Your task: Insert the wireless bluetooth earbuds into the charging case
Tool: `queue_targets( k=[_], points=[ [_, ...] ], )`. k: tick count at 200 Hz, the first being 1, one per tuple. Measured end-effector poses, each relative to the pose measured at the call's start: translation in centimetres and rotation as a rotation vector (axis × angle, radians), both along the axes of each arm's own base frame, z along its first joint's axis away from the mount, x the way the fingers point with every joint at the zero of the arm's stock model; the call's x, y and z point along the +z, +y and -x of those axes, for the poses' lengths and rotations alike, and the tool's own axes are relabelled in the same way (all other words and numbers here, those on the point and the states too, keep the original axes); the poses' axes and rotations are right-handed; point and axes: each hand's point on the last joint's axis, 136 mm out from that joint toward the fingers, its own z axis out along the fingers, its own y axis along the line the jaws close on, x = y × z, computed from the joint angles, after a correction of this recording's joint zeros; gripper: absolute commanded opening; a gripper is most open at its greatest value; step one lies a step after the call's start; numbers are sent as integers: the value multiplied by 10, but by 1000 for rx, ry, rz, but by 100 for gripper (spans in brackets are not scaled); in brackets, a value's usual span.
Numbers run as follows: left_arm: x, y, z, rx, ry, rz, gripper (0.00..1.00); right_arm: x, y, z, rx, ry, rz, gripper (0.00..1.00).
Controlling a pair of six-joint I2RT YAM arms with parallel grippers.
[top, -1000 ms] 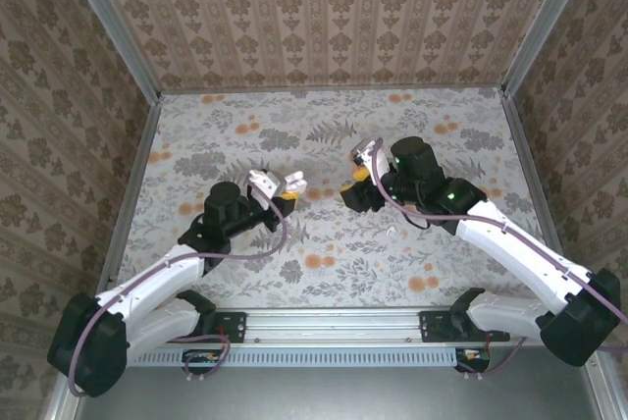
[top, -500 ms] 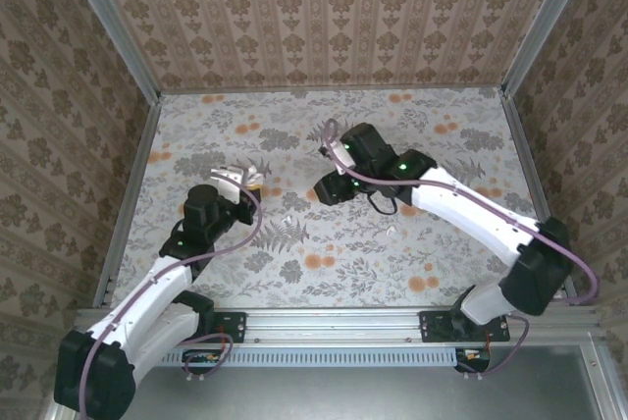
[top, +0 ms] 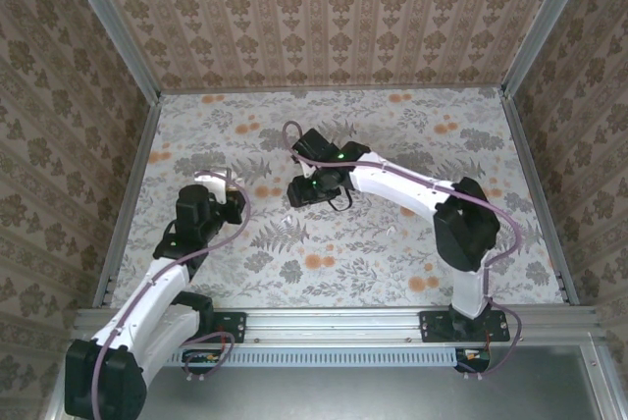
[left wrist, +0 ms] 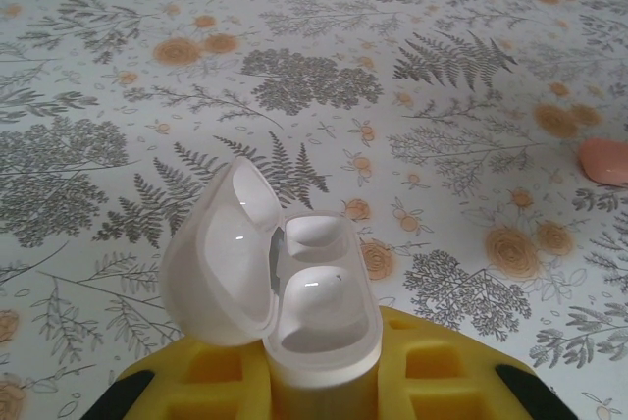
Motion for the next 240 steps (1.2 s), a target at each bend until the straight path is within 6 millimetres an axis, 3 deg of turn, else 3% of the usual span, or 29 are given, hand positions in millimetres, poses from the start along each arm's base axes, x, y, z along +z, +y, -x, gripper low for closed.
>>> queue_targets(
  k=[43,71,127,180,240],
  points=[
    [7,8,-1,31,-23,1,8,-45,4,-1,-131,132,35,49],
    [7,10,0,38,-27,4,7,-63,11,4,-188,210,16,47],
    [5,13,1,51,-26,13,8,-74,32,12,-213,269,-37,44],
    [14,16,2,65,-53,28,7,-93,37,21,-227,323,-22,43],
    [15,19,1,74,-57,29,7,-91,46,15,-238,308,-64,39]
  ],
)
